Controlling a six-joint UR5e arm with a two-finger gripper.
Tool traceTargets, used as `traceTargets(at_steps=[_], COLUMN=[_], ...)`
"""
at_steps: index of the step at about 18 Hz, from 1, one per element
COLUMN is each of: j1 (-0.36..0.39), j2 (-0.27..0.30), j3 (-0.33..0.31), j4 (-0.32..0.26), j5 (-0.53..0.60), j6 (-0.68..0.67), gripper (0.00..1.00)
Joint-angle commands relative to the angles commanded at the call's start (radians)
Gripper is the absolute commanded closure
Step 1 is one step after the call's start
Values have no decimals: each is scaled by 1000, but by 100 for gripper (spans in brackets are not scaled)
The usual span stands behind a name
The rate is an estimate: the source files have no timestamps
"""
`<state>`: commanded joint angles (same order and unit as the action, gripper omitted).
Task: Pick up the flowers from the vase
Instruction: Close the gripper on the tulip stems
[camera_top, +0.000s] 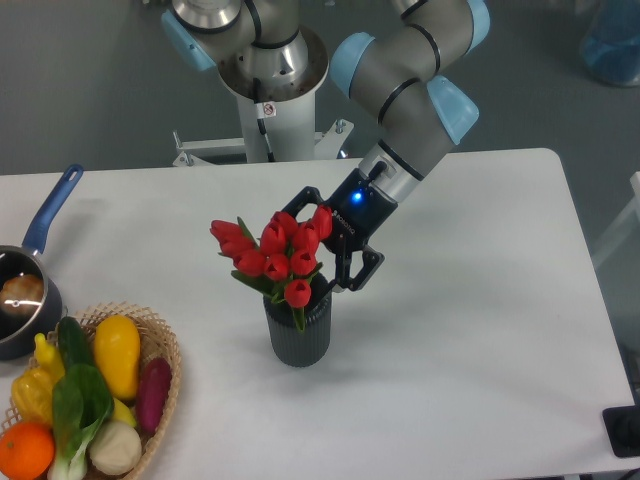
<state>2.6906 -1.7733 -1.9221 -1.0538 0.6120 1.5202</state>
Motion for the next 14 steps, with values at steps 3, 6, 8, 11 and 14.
traceTargets(at_steps=[3, 6, 8, 11, 14], j1=[0, 0, 0, 0, 0], j2=[0, 0, 0, 0, 0], j3=[2, 2, 2, 2, 0], j4=[0, 0, 0, 2, 0], j5=[0, 2, 2, 2, 2], j6=[2, 2, 2, 2, 0], gripper=[30, 35, 36, 43, 49])
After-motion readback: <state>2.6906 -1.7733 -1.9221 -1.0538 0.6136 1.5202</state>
